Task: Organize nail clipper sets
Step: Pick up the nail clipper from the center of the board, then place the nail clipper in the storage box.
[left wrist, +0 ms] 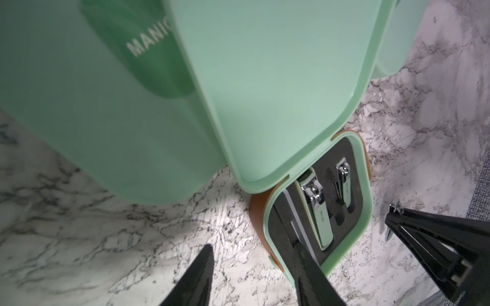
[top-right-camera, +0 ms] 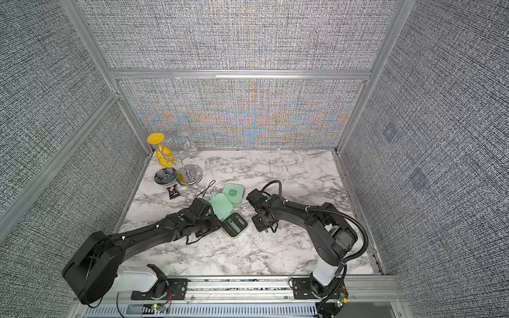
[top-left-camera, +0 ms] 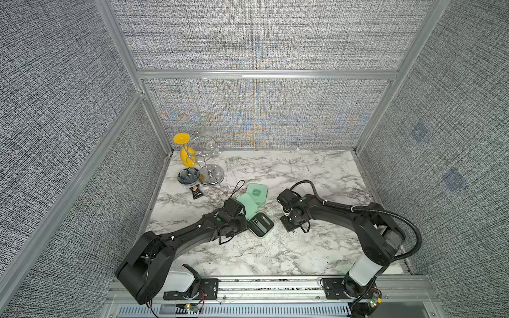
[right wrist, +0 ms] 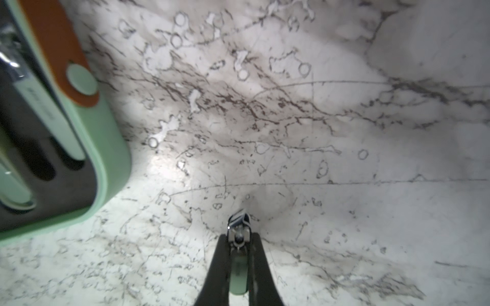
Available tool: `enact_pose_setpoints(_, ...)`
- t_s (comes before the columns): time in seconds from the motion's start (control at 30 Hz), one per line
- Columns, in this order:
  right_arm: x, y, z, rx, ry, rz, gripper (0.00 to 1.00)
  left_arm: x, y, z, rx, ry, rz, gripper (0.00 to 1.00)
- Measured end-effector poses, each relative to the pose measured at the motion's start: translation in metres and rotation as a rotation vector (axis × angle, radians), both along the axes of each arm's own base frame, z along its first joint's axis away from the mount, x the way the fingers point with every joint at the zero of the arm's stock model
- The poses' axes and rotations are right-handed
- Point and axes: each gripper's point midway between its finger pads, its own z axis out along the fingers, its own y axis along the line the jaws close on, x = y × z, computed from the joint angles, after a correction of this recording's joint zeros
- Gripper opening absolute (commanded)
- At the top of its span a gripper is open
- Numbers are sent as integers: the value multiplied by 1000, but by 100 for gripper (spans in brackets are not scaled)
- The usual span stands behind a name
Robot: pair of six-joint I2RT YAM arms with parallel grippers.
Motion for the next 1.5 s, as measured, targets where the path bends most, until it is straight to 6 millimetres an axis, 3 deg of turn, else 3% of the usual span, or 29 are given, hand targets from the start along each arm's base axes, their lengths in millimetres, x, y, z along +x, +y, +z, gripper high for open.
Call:
enact_pose_setpoints(0.27,1,36,40,78,-79,83,5,-1,1,0,-1,-2,1,51)
enact_pose_setpoints(0.4,-1,61,50,125,-100,145,5,-2,2,2,-6,-8,1,51)
enact_pose_setpoints(0.6,3,94,44,155,-132,231,5,-2,5,8,-13,-37,9,51)
enact_pose_setpoints(0.83,9,118,35,169,-163,326,5,-1,5,11,-20,-49,11,51)
enact_pose_setpoints(1.07,10,131,26,172,-189,387,5,-1,5,14,-26,-57,11,51)
enact_pose_setpoints(1.5,14,128,14,130,-216,414,5,-1,7,14,-24,-65,20,51)
